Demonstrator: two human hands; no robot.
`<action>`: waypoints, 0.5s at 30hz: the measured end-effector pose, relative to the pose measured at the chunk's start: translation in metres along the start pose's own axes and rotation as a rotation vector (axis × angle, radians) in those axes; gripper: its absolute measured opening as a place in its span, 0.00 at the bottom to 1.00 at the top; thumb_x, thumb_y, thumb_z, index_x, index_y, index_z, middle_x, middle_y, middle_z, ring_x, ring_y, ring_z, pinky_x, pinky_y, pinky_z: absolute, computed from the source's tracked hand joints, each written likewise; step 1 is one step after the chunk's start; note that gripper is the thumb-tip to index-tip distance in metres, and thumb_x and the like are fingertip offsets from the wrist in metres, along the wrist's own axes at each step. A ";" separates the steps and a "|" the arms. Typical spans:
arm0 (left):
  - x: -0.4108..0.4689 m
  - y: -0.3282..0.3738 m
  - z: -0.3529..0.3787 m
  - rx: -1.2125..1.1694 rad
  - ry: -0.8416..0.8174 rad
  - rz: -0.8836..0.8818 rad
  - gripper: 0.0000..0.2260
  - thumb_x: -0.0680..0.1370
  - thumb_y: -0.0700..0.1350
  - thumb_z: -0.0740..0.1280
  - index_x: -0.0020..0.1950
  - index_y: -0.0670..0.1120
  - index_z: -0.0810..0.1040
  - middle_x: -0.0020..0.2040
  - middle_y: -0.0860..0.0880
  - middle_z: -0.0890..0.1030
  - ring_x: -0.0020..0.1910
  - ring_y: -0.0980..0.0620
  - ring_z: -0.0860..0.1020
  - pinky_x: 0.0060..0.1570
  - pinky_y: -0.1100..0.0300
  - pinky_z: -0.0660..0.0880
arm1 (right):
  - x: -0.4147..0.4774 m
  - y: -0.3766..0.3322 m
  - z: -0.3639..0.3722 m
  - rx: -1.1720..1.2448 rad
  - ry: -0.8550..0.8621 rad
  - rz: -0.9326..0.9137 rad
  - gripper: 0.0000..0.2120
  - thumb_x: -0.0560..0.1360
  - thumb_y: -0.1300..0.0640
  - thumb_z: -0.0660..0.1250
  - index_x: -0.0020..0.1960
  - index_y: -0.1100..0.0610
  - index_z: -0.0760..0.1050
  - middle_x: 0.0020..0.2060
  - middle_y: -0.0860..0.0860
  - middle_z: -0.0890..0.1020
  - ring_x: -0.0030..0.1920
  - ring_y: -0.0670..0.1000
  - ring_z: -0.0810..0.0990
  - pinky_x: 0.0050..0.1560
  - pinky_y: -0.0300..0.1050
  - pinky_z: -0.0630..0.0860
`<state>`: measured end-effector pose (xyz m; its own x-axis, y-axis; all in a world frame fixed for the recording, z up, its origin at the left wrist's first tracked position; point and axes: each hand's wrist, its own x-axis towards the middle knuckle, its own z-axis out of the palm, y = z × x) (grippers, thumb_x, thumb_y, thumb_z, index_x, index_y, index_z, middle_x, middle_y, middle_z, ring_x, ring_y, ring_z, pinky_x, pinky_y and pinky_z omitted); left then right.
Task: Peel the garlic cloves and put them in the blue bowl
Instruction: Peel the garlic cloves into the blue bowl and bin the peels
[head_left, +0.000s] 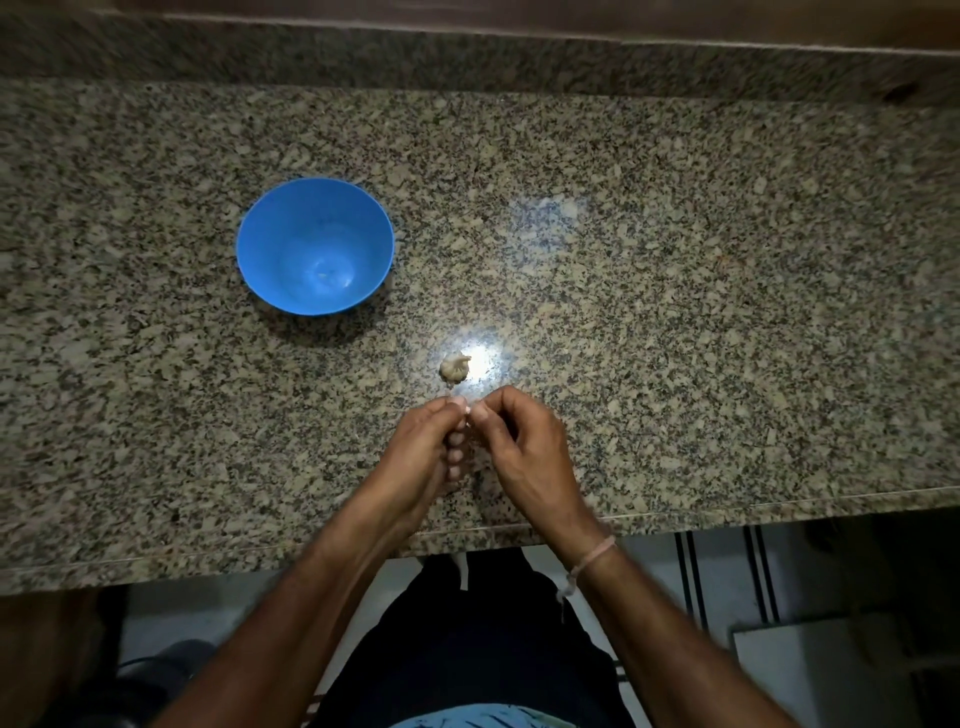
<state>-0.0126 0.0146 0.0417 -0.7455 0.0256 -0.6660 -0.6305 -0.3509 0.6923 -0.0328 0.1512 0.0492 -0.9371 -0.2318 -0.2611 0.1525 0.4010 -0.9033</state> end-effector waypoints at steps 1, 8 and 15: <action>-0.001 0.000 -0.004 0.034 0.013 0.022 0.11 0.87 0.48 0.61 0.46 0.47 0.74 0.34 0.53 0.69 0.30 0.56 0.66 0.31 0.60 0.62 | -0.002 0.001 0.001 0.023 -0.016 0.020 0.07 0.83 0.56 0.68 0.49 0.57 0.80 0.40 0.49 0.83 0.41 0.45 0.82 0.42 0.40 0.80; -0.020 0.004 -0.008 0.223 0.053 0.283 0.10 0.86 0.46 0.65 0.52 0.40 0.77 0.39 0.49 0.78 0.37 0.57 0.75 0.35 0.63 0.72 | -0.010 -0.007 -0.003 0.191 -0.019 0.089 0.04 0.81 0.59 0.70 0.49 0.57 0.82 0.42 0.53 0.86 0.44 0.52 0.85 0.48 0.48 0.85; -0.027 0.003 -0.008 0.066 -0.006 0.322 0.08 0.82 0.49 0.69 0.48 0.45 0.79 0.41 0.48 0.80 0.43 0.53 0.77 0.47 0.56 0.76 | -0.016 -0.025 -0.006 0.546 -0.101 0.310 0.06 0.81 0.64 0.68 0.46 0.58 0.81 0.36 0.54 0.84 0.36 0.49 0.80 0.41 0.41 0.78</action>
<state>0.0077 0.0051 0.0592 -0.9101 -0.0715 -0.4082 -0.3745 -0.2801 0.8839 -0.0239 0.1507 0.0777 -0.7936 -0.2702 -0.5452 0.5752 -0.0405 -0.8170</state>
